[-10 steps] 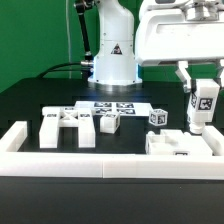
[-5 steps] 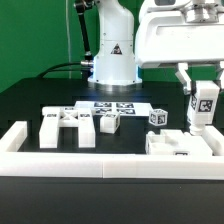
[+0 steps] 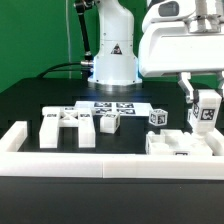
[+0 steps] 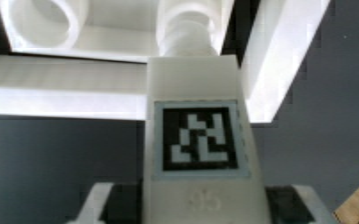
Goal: Assemble chair
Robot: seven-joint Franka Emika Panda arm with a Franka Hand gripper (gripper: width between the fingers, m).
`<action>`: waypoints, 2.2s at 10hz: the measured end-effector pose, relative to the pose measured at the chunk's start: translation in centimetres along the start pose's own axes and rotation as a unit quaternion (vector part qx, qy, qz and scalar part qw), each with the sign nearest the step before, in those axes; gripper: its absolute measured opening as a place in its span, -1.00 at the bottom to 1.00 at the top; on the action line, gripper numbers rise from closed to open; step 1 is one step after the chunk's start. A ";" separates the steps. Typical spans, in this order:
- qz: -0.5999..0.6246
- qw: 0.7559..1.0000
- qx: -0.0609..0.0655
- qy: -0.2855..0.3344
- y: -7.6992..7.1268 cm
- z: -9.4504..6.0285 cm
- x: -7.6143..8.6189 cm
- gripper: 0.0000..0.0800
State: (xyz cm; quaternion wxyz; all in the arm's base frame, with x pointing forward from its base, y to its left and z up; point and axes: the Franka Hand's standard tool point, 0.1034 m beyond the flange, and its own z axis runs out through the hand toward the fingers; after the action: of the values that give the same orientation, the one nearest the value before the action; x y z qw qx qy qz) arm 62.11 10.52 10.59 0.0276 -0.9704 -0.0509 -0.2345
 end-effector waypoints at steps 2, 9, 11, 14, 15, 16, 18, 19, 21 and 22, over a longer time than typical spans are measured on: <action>0.000 1.000 0.000 -0.001 0.0 0.0 0.1 -0.27; -0.002 1.000 -0.001 0.008 0.1 0.7 -0.5 -0.27; -0.003 1.000 0.000 0.006 -0.1 1.0 -0.7 -0.27; -0.004 1.000 0.001 0.004 -0.4 1.5 -0.9 -0.27; -0.004 1.000 0.001 0.004 -0.4 1.6 -1.0 -0.27; -0.004 1.000 0.001 0.009 -0.4 1.6 -1.0 -0.27; -0.006 1.000 0.001 0.022 -0.5 1.6 -1.4 -0.27; -0.007 1.000 0.001 0.030 -0.6 1.6 -1.6 -0.27; -0.009 0.999 0.001 0.054 -0.8 1.6 -2.0 -0.27; -0.012 0.998 0.001 0.062 -0.9 1.7 -2.0 -0.27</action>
Offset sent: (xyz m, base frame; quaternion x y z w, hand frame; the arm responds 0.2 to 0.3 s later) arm -0.0006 -0.0001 0.0008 -0.0003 0.0649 -0.0001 0.9979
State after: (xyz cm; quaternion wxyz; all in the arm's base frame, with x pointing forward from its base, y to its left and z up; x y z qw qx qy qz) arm 60.96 11.33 8.21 0.0291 -0.9533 -0.0611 -0.2943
